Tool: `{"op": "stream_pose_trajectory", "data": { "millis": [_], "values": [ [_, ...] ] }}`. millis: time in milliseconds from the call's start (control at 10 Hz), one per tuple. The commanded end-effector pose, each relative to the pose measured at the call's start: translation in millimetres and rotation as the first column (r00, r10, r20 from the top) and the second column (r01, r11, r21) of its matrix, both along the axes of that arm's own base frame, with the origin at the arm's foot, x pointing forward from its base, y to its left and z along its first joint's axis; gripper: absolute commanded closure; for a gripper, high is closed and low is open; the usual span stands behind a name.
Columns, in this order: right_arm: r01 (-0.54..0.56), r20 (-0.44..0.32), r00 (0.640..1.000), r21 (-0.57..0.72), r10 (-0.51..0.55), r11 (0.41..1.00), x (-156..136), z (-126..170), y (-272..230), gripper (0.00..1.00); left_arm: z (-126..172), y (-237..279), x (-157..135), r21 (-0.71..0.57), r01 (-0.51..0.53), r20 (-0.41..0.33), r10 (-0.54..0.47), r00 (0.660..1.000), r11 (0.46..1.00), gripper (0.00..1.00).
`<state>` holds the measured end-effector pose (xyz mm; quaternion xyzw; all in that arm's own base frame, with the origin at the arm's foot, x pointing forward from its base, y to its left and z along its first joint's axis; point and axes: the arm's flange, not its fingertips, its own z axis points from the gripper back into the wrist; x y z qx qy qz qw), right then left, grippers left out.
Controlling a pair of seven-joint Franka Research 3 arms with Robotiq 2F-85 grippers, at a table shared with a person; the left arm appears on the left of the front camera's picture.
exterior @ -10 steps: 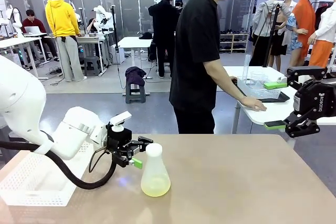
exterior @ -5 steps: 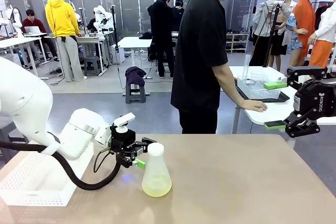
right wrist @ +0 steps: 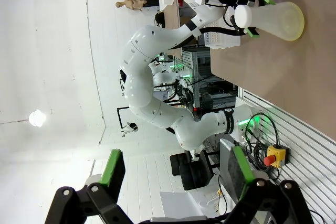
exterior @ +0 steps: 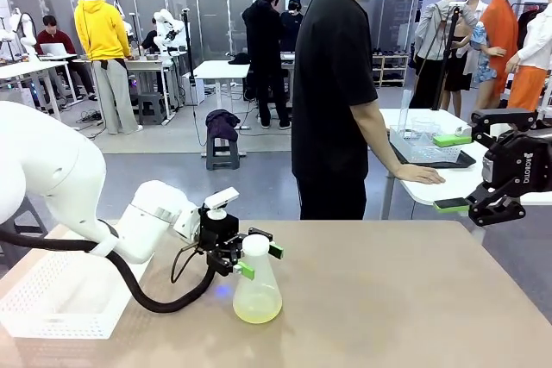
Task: Prepare the solutions needed for the experiment.
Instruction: When the human places the Big flask in the center of the table, pick up the Big flask and place it in the left Organizing basket.
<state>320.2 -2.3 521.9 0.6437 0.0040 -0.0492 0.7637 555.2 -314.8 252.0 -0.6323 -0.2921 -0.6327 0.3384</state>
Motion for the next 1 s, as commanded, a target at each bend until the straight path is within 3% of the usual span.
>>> {"op": "stream_pose_trajectory", "data": {
  "millis": [0,100,200,300,400,500,600,700,800,900],
  "values": [
    [-0.002,0.009,1.0,0.012,0.002,1.0,1,1,0,0.0,1,-1,7,0.022,0.054,-0.009,-0.054,0.999,0.998,0.0],
    [-0.002,0.009,1.0,0.012,0.002,1.0,1,1,0,0.0,4,4,4,0.045,0.084,0.011,-0.084,0.996,0.995,0.19],
    [-0.002,0.009,1.0,0.012,0.002,1.0,1,1,0,0.0,6,7,3,0.046,0.089,0.019,-0.09,0.996,0.995,0.2],
    [-0.002,0.009,1.0,0.012,0.002,1.0,1,1,0,0.0,8,11,3,0.039,0.083,0.002,-0.083,0.997,0.996,0.39],
    [-0.002,0.009,1.0,0.012,0.002,1.0,1,1,0,0.0,10,13,3,0.025,0.085,-0.006,-0.084,0.996,0.996,0.22],
    [-0.002,0.009,1.0,0.012,0.002,1.0,1,1,0,0.0,10,13,4,0.025,0.086,-0.01,-0.085,0.996,0.996,0.59],
    [-0.002,0.009,1.0,0.012,0.002,1.0,1,1,0,0.0,10,13,5,0.027,0.091,-0.016,-0.091,0.996,0.995,0.42],
    [-0.002,0.009,1.0,0.012,0.002,1.0,1,1,0,0.0,8,12,7,0.025,0.094,-0.029,-0.094,0.995,0.995,0.78],
    [-0.002,0.009,1.0,0.012,0.002,1.0,1,1,0,0.0,7,11,8,0.025,0.097,-0.034,-0.096,0.995,0.995,0.62],
    [-0.002,0.009,1.0,0.012,0.002,1.0,1,1,0,0.0,6,10,9,0.025,0.098,-0.045,-0.097,0.994,0.995,0.98]
  ]
}}
